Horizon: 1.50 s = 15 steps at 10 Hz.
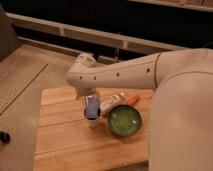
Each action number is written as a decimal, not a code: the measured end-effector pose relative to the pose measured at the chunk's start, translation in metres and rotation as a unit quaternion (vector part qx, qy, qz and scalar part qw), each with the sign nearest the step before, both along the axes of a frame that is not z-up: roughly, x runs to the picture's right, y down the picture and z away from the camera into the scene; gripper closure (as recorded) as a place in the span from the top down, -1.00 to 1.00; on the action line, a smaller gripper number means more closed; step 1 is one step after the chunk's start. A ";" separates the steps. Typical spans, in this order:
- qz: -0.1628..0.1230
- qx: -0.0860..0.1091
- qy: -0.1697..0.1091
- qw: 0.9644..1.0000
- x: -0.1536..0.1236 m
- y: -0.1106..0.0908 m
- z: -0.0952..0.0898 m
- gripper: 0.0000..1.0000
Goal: Place the white sponge in the ceramic bowl
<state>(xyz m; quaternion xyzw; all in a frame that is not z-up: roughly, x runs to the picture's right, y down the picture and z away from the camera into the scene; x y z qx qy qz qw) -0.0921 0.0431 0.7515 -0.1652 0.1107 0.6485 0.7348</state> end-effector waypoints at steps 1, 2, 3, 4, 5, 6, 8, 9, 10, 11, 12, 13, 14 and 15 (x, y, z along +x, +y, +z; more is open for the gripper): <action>0.007 -0.004 0.002 1.000 0.003 0.004 0.003 0.30; 0.019 -0.010 0.007 1.000 0.009 0.008 0.006 0.30; 0.029 -0.015 0.014 0.999 0.015 0.011 0.010 0.30; 0.035 -0.019 0.020 0.999 0.020 0.013 0.013 0.30; 0.038 -0.022 0.025 0.999 0.023 0.014 0.015 0.30; 0.040 -0.027 0.034 0.998 0.029 0.016 0.018 0.30; 0.042 -0.035 0.043 0.998 0.032 0.021 0.024 0.30; 0.046 -0.043 0.043 0.997 0.030 0.023 0.029 0.30; 0.046 -0.046 0.041 0.997 0.026 0.024 0.033 0.30; 0.043 -0.048 0.037 0.997 0.020 0.024 0.036 0.30; 0.039 -0.051 0.032 0.997 0.013 0.024 0.039 0.30; 0.034 -0.055 0.029 0.998 0.009 0.025 0.042 0.28; 0.030 -0.057 0.027 0.998 0.007 0.026 0.043 0.19; 0.024 -0.059 0.024 0.998 0.005 0.027 0.044 0.01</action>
